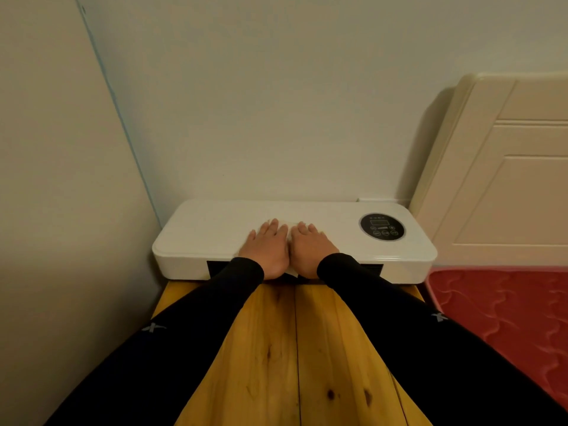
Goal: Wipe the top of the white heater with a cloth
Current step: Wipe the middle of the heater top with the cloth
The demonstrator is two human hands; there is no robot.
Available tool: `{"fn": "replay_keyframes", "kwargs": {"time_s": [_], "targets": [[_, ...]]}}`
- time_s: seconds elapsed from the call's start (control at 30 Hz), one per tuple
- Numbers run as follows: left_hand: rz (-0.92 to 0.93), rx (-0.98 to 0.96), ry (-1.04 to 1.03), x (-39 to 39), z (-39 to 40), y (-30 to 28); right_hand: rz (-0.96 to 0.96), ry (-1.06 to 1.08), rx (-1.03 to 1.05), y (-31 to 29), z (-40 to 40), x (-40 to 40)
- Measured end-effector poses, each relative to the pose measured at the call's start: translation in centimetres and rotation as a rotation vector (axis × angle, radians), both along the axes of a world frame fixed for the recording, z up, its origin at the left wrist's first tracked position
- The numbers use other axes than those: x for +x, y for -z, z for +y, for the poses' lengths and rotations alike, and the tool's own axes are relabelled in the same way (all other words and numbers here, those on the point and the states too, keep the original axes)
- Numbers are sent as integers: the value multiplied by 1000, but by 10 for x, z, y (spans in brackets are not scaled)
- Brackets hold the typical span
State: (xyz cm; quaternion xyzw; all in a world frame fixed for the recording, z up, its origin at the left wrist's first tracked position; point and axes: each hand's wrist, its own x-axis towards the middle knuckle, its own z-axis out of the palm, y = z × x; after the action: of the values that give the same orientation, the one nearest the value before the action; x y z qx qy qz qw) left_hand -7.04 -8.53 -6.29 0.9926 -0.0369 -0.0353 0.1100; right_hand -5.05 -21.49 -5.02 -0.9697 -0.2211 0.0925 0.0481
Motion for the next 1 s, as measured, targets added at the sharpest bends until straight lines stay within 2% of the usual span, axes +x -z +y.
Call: {"fn": "replay_keyframes", "kwargs": {"time_s": [0.6,1.0], "targets": [[5,20,-75,95,1,8,-24,29,78,8,6,91],[-18,21,-114,99,-4,7,-10,37,75,8,3,101]]}}
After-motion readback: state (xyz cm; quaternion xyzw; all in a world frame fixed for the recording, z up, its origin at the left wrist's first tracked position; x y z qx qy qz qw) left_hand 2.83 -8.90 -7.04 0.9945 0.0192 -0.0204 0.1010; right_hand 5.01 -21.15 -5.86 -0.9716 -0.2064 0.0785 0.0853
